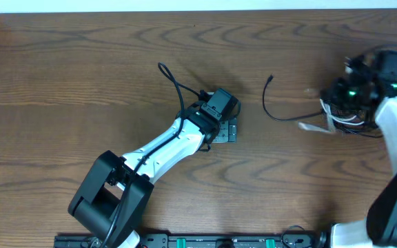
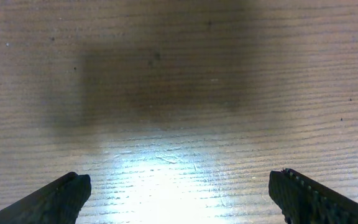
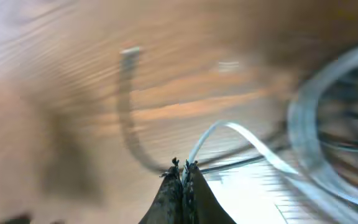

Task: Untangle cables

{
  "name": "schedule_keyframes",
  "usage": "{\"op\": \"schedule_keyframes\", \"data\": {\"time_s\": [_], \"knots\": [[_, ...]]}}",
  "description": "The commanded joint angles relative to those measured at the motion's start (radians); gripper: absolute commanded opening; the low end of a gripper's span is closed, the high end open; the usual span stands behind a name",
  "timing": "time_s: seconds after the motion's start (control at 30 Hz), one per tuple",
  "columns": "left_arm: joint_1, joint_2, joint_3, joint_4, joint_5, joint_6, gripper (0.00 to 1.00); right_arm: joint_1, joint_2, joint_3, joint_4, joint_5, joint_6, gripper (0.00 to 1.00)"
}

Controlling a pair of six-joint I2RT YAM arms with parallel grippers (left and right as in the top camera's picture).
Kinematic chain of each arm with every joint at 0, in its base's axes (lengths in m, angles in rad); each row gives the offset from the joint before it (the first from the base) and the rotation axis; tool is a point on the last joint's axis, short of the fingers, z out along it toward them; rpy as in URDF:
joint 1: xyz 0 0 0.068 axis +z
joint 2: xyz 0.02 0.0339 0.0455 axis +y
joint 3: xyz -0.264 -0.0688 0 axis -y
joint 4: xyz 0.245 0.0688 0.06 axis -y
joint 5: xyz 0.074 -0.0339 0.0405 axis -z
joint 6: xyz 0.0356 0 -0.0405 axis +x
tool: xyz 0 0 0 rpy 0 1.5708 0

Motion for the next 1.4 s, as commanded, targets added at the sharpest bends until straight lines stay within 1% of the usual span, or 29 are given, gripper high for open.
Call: {"op": "schedule_keyframes", "data": {"time_s": [0.0,0.2,0.33,0.37,0.4,0.43,0.47,0.5,0.57,0.6,0.63,0.7,0.73,0.77,0.83,0.87,0.93,0.97,1.03,1.13,1.2,1.37], "knots": [[0.000,-0.017,0.000,-0.006,-0.002,0.006,0.98,0.082,-0.053,0.000,-0.006,-0.032,-0.032,0.01],[0.000,-0.017,0.000,-0.006,-0.002,0.006,0.98,0.191,-0.121,0.000,-0.030,-0.029,-0.060,0.01],[0.000,-0.017,0.000,-0.006,-0.002,0.006,0.98,0.216,-0.192,0.000,-0.047,0.045,-0.063,0.01],[0.000,-0.017,0.000,-0.006,-0.002,0.006,0.98,0.214,-0.214,0.000,-0.049,0.052,-0.063,0.02],[0.000,-0.017,0.000,-0.006,-0.002,0.006,0.98,0.211,-0.234,0.000,-0.049,0.052,-0.063,0.05],[0.000,-0.017,0.000,-0.006,-0.002,0.006,0.98,0.205,-0.258,0.000,-0.047,0.052,-0.063,0.15],[0.000,-0.017,0.000,-0.006,-0.002,0.006,0.98,0.194,-0.288,0.000,-0.044,0.061,-0.063,0.30],[0.000,-0.017,0.000,-0.006,-0.002,0.006,0.98,0.180,-0.319,0.000,-0.043,0.073,-0.064,0.41],[0.000,-0.017,0.000,-0.006,-0.002,0.006,0.98,0.153,-0.361,0.000,-0.043,0.079,-0.063,0.56],[0.000,-0.017,0.000,-0.006,-0.002,0.006,0.98,0.133,-0.386,0.000,-0.044,0.077,-0.062,0.66],[0.000,-0.017,0.000,-0.006,-0.002,0.006,0.98,0.114,-0.409,0.000,-0.044,0.069,-0.059,0.71],[0.000,-0.017,0.000,-0.006,-0.002,0.006,0.98,0.080,-0.447,0.000,-0.044,0.067,-0.060,0.85],[0.000,-0.017,0.000,-0.006,-0.002,0.006,0.98,0.061,-0.465,0.000,-0.043,0.093,-0.059,0.90],[0.000,-0.017,0.000,-0.005,-0.002,0.006,0.98,0.046,-0.475,0.000,-0.043,0.135,-0.058,0.98],[0.000,-0.017,0.000,-0.005,-0.002,0.006,0.98,0.013,-0.482,0.000,-0.048,0.278,-0.014,0.99],[0.000,-0.017,0.000,-0.005,-0.002,0.006,0.98,-0.003,-0.476,0.000,-0.060,0.364,0.034,0.99],[0.000,-0.017,0.000,-0.005,-0.002,0.006,0.98,-0.032,-0.452,-0.001,-0.094,0.478,0.126,0.97],[0.000,-0.017,0.000,-0.005,-0.002,0.006,0.98,-0.046,-0.436,-0.001,-0.108,0.502,0.155,0.95],[0.000,-0.017,0.000,-0.005,-0.002,0.006,0.98,-0.074,-0.385,-0.001,-0.122,0.509,0.183,0.92],[0.000,-0.017,0.000,-0.006,-0.002,0.006,0.98,-0.113,-0.284,-0.001,-0.121,0.511,0.232,0.92],[0.000,-0.017,0.000,-0.006,-0.002,0.006,0.98,-0.143,-0.204,-0.001,-0.106,0.511,0.276,0.91],[0.000,-0.017,0.000,-0.006,-0.002,0.006,0.98,-0.186,-0.050,-0.001,-0.053,0.508,0.335,0.91]]}}
